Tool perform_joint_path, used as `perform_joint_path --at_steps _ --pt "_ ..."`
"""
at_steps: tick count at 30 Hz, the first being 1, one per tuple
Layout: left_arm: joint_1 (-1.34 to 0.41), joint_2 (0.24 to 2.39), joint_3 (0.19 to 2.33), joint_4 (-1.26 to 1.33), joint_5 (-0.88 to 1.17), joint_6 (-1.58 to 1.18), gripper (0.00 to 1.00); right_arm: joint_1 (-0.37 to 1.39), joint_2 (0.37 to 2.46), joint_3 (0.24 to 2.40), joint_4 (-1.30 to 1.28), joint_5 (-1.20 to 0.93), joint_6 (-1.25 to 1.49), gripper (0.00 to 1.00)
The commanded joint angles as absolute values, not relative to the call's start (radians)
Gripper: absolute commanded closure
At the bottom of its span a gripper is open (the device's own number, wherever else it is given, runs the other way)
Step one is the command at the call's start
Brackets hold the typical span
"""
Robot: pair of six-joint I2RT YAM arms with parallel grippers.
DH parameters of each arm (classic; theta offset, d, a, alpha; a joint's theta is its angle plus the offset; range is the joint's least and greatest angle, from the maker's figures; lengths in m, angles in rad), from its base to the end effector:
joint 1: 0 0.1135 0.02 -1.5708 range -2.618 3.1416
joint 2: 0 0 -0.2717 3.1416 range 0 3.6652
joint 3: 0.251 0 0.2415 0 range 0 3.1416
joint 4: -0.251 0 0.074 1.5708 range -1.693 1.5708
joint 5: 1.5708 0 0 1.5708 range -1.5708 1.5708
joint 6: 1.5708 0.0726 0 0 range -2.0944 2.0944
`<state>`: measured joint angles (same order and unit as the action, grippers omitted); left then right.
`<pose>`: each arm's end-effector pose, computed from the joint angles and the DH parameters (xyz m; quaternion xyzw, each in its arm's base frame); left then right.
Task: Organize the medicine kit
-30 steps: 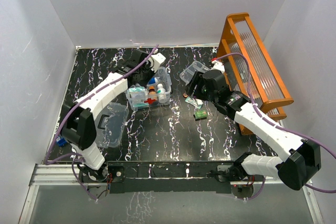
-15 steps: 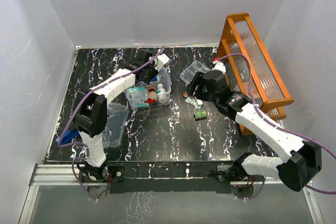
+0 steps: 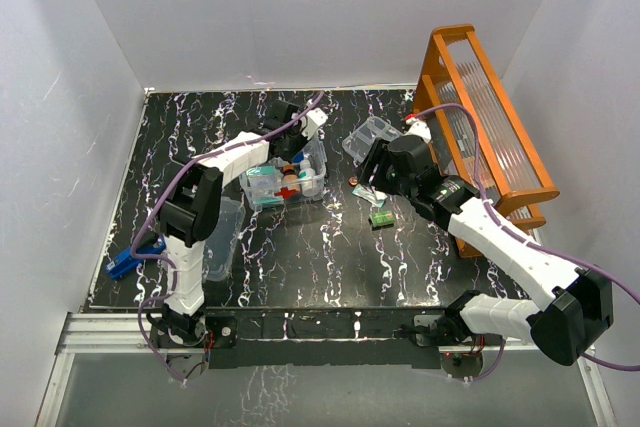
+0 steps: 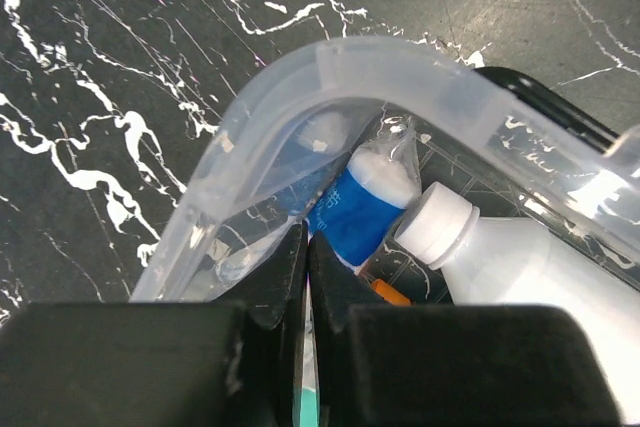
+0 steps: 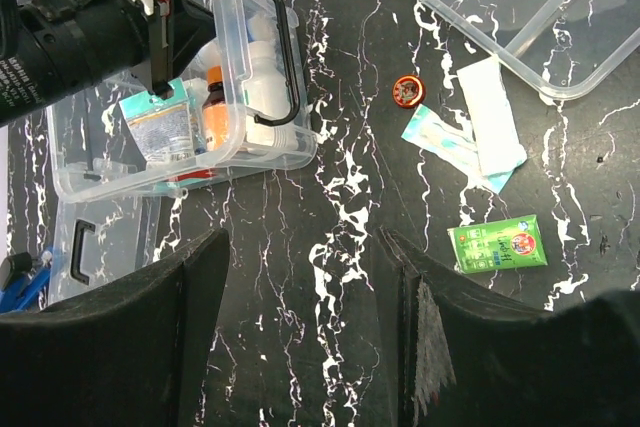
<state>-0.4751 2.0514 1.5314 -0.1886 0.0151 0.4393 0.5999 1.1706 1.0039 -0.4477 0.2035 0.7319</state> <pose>0.4350 -0.2250 0.1948 0.4039 0.8138 -0.0143 0.4177 0.2339 0.1422 0.3004 0.1049 0.8782 0.2119 0.4157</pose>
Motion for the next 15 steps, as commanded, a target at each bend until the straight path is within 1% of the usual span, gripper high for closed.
perform_joint_path --at_steps 1,6,12,13,15 --pt "-0.479 2.056 1.55 -0.159 0.028 0.443 1.0 0.595 1.135 1.002 -0.431 0.22 0.733 0.43" --pt "-0.479 2.073 1.556 -0.175 0.018 0.422 1.0 0.595 1.131 1.002 -0.435 0.222 0.732 0.43" --pt "-0.479 2.028 1.601 -0.212 0.031 0.354 1.0 0.594 1.137 1.007 -0.434 0.228 0.732 0.43" --pt "-0.477 2.017 1.613 -0.226 0.031 0.338 1.0 0.594 1.139 1.006 -0.433 0.227 0.732 0.43" --pt "-0.478 1.99 1.624 -0.243 0.025 0.301 0.95 0.594 1.146 1.005 -0.433 0.229 0.733 0.43"
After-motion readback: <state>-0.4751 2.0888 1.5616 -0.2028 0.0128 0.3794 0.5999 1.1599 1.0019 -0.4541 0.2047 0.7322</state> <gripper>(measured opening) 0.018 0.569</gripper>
